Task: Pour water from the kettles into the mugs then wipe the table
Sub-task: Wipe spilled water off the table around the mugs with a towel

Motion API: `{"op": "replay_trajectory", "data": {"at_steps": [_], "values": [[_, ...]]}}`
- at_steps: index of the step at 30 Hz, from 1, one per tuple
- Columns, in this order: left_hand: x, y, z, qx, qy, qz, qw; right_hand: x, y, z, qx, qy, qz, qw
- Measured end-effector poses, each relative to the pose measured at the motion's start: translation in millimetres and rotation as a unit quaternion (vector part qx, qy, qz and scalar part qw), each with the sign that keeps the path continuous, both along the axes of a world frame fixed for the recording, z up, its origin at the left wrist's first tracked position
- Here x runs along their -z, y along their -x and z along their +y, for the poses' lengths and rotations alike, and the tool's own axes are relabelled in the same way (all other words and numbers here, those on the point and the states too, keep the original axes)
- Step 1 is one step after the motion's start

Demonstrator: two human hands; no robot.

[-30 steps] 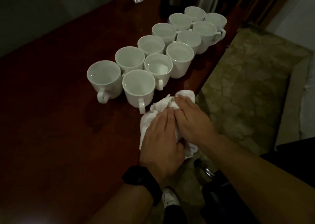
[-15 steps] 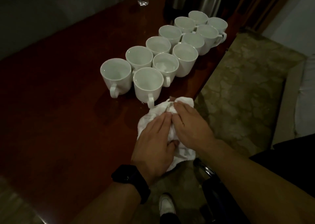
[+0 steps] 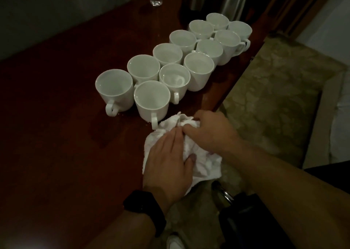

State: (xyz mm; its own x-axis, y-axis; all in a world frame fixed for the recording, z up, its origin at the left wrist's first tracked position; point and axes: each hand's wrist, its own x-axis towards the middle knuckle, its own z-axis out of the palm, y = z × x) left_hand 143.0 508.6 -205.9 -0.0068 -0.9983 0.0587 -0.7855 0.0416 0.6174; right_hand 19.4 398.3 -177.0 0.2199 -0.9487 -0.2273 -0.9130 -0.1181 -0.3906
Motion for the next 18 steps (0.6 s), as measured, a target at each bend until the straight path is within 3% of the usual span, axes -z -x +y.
{"op": "replay_trajectory", "data": {"at_steps": [5,9,18], "values": [[0,18,-14,-0.038,-0.011,-0.036,0.999,3,11,-23,-0.04,0.05,-0.112,0.992],[-2,24,-21,-0.048,-0.01,-0.067,0.997,14,17,-21,-0.012,0.072,-0.195,0.978],[-3,40,-32,-0.077,0.025,-0.131,0.988,14,17,-33,-0.053,0.059,-0.104,0.991]]}}
